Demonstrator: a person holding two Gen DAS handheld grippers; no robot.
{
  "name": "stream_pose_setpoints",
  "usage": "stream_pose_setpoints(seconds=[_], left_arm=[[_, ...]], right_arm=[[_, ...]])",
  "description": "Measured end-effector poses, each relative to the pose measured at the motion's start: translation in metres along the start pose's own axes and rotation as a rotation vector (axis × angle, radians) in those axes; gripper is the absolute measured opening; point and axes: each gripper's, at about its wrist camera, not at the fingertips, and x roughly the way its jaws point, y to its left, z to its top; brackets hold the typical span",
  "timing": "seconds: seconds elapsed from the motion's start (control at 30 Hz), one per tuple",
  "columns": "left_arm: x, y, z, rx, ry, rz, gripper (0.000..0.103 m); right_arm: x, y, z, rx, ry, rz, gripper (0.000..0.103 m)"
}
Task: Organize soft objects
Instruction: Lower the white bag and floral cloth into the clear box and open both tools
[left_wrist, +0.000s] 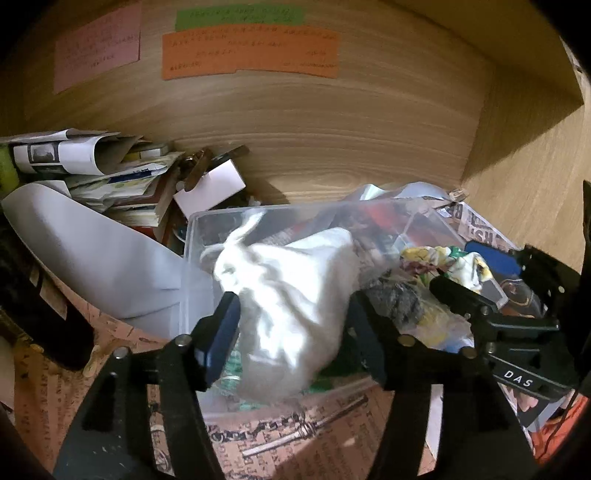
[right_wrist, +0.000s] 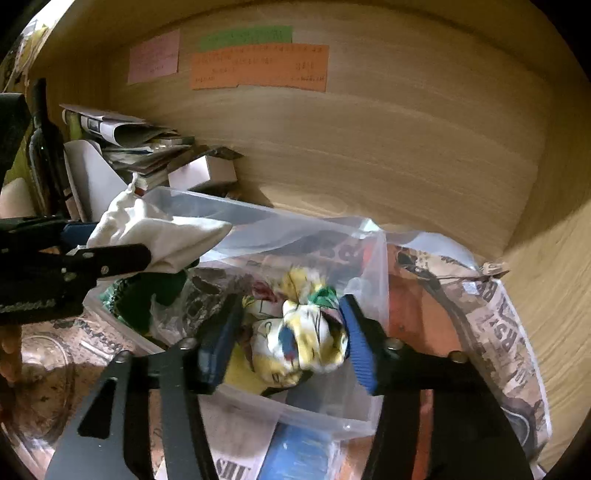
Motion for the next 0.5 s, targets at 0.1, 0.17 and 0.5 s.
stream_pose_setpoints(seconds=[0.1, 0.17, 0.5], left_arm=[[-0.009, 0.001, -0.003, -0.009, -0.005, -0.015, 0.068], [-0.02, 0.0, -0.004, -0.012, -0.018, -0.025, 0.068], [-0.094, -0.01, -0.001, 0.012, -0.211, 0.014, 0.076]], right_arm=[[-0.007, 0.0, 0.001, 0.001, -0.018, -0.004, 0.068], [-0.013, -0.001, 0.003, 0.005, -0.034, -0.004, 0.071], [-0.066, -0.002, 0.014, 0.033, -0.148, 0.046, 0.072]])
